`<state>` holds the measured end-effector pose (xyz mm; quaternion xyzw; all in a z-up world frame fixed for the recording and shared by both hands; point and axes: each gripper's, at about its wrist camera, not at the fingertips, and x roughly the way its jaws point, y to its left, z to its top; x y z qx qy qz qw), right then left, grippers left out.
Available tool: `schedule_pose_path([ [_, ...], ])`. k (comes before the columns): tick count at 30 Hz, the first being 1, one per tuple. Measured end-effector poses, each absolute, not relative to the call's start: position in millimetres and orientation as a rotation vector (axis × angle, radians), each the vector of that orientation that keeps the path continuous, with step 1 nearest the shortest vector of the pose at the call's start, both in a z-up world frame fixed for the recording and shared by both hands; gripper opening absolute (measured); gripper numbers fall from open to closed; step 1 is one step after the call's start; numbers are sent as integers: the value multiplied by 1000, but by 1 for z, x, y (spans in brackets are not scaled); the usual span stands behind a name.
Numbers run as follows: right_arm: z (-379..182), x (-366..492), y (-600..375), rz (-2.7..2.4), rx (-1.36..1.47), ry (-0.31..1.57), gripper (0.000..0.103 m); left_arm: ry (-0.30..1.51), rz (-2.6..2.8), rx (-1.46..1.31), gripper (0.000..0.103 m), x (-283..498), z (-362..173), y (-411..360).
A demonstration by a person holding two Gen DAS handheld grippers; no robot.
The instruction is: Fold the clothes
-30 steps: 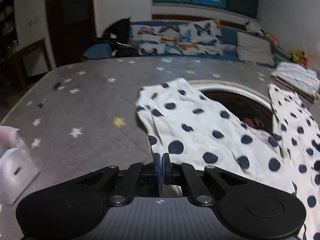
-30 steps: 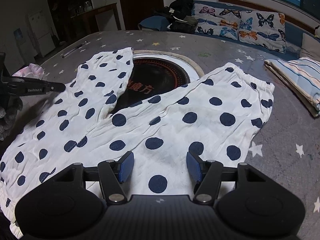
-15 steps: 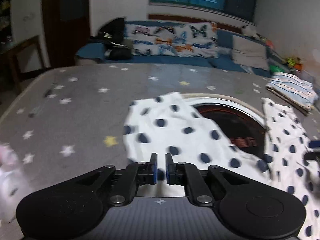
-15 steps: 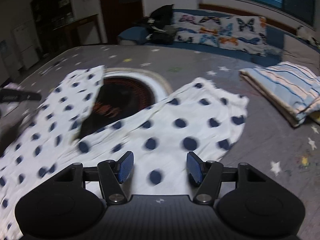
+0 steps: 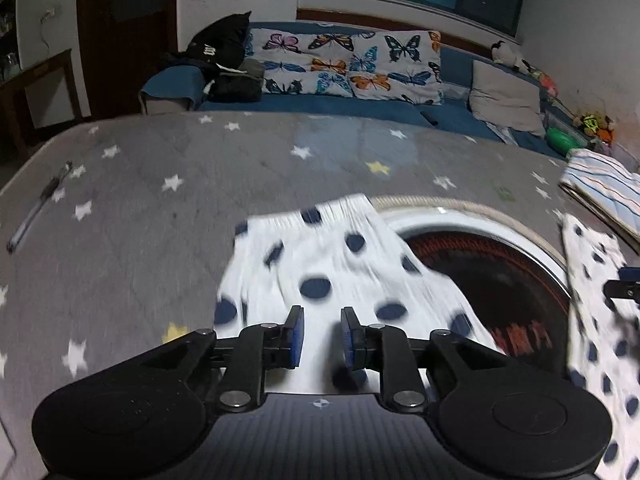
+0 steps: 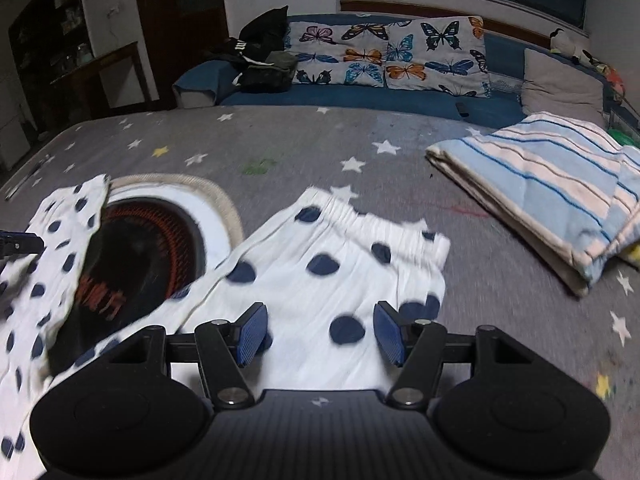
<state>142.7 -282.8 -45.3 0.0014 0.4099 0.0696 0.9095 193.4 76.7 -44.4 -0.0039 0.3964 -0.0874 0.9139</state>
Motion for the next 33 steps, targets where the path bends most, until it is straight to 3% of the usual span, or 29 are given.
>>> schedule_pose_path([
  [4, -47, 156, -282, 133, -2, 840, 64, 801, -160, 3, 22, 218, -46, 76],
  [6, -49, 162, -282, 133, -11, 836, 68, 792, -153, -1, 30, 229, -46, 77],
  [8, -50, 167, -280, 134, -25, 832, 71, 784, -146, -4, 55, 238, -47, 77],
  [14, -51, 180, -278, 146, -33, 820, 78, 767, -128, 40, 68, 254, -52, 70],
  [33, -53, 220, -278, 177, -53, 804, 81, 742, -103, 61, 82, 296, -57, 70],
])
